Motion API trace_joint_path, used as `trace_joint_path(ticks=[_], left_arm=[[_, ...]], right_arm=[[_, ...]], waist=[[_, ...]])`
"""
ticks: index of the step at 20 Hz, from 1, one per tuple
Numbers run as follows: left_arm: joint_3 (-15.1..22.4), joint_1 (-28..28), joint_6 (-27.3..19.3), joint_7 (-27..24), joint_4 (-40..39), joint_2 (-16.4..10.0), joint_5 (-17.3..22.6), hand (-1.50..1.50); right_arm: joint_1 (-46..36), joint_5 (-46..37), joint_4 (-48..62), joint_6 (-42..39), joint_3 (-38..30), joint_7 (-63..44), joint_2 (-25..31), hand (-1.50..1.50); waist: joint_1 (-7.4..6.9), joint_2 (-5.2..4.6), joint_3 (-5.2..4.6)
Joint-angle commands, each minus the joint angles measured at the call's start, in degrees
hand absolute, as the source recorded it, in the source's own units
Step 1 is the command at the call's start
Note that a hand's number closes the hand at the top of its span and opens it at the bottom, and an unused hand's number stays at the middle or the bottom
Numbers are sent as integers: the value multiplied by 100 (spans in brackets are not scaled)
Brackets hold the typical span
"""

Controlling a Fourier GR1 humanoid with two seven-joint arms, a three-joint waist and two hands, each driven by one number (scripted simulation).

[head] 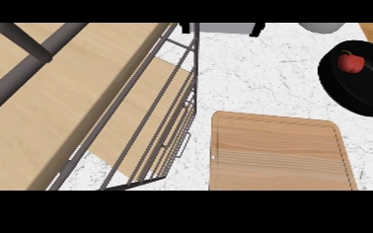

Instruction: Pick the bell pepper from the cutting board and place it in the pot

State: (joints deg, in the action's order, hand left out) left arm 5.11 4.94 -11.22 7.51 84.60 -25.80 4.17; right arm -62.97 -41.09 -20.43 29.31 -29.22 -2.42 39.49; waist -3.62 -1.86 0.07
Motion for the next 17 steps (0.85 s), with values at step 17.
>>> trace_joint_path(ticks=[17], left_arm=[[-465,-446,40,-129,8,-29,67,0]], right_arm=[[861,1984,-551,-1031,-1357,1622,-85,-150]], waist=[[546,227,-13]])
